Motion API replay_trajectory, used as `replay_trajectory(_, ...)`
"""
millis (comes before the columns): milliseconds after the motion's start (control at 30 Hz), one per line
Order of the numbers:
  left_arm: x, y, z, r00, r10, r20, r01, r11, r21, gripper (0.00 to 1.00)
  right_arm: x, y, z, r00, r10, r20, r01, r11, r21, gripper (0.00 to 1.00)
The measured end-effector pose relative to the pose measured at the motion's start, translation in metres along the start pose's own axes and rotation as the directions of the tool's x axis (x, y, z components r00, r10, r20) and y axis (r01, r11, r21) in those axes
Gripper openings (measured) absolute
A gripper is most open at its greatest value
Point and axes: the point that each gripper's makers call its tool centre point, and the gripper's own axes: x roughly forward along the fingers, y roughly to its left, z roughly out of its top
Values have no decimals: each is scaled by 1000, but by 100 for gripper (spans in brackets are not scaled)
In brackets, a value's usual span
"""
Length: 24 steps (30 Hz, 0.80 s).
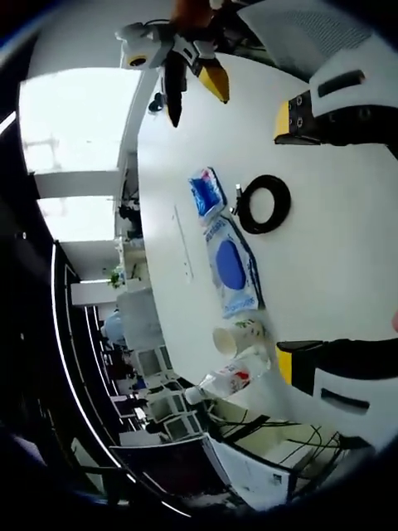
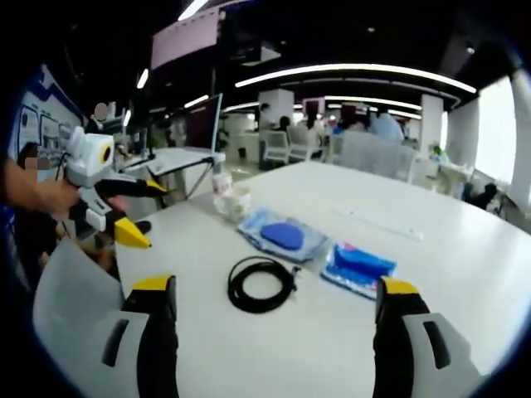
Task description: Arrange the tabletop items into an orderly group along one side of the table until the central work area is clear of visible clutter.
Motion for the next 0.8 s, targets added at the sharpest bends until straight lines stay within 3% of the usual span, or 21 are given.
replay_trajectory(233,-12,8,-1,999,40,17,-40,999,-13,97,-10,8,-7,1000,-5,18,5,1000,6,98)
replay_trajectory(367,-18,10,-2,997,69,32,-70,997,35,97,-15,10,-8,999,-7,35,8,1000,-5,99)
replay_trajectory(800,-30,12,-20,995,98,26,-98,995,-8,98,-30,11,-21,998,-34,48,33,999,14,100)
